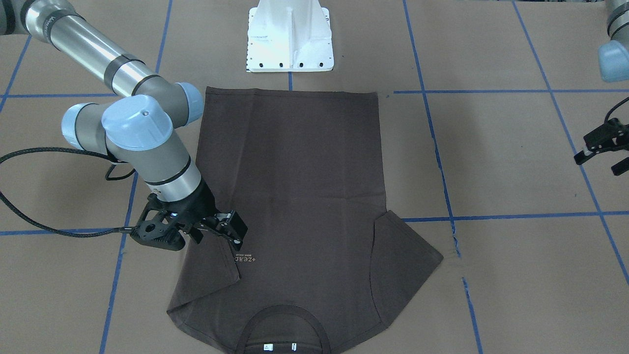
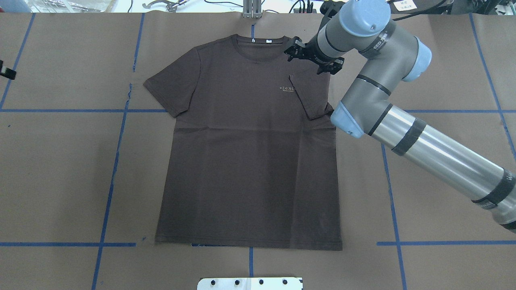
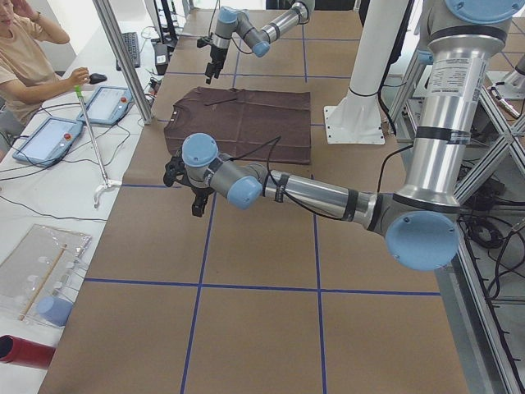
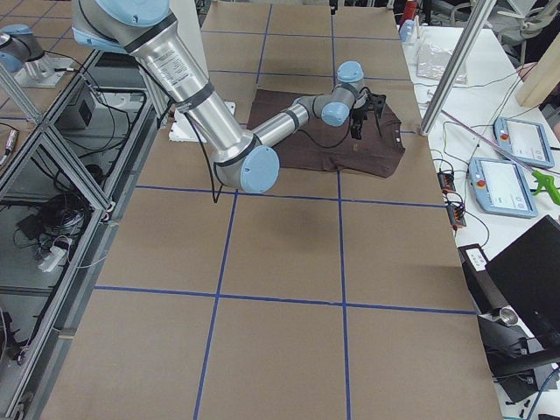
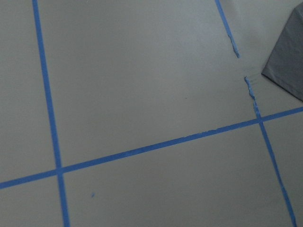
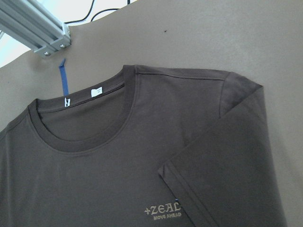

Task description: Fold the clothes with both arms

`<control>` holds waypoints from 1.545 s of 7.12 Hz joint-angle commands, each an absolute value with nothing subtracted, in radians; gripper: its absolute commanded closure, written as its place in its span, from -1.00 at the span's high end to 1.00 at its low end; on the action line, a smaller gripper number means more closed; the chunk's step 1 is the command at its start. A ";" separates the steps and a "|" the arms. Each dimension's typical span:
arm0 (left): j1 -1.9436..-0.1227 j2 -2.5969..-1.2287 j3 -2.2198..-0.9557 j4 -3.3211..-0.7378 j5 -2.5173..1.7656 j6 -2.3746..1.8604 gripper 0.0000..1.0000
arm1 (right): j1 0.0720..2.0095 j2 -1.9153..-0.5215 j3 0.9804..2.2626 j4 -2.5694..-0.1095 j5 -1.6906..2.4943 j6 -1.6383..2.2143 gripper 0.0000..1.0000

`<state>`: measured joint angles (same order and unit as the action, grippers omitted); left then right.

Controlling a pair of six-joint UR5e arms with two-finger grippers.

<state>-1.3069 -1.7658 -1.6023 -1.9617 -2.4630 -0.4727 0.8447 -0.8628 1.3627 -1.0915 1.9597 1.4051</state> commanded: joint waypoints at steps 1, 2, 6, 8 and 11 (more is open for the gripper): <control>-1.139 -1.927 -1.504 -1.973 -2.298 -0.729 1.00 | 0.912 -0.958 1.451 -1.092 2.084 1.402 1.00; -1.102 -1.990 -1.443 -1.992 -2.255 -0.780 1.00 | 0.925 -0.988 1.468 -1.091 2.115 1.402 1.00; -0.958 -2.228 -1.136 -2.085 -2.050 -0.938 0.84 | 0.939 -1.029 1.483 -1.088 2.129 1.393 1.00; -0.914 -2.252 -1.103 -2.088 -2.008 -0.980 0.61 | 0.939 -1.031 1.480 -1.088 2.125 1.391 1.00; -0.885 -2.253 -1.080 -2.089 -1.957 -0.980 0.23 | 0.937 -1.029 1.476 -1.088 2.122 1.391 1.00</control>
<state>-0.8939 -2.2525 -1.0865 -2.0880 -1.9755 -0.9801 0.9380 -1.0306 1.4770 -1.0876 2.1234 1.3917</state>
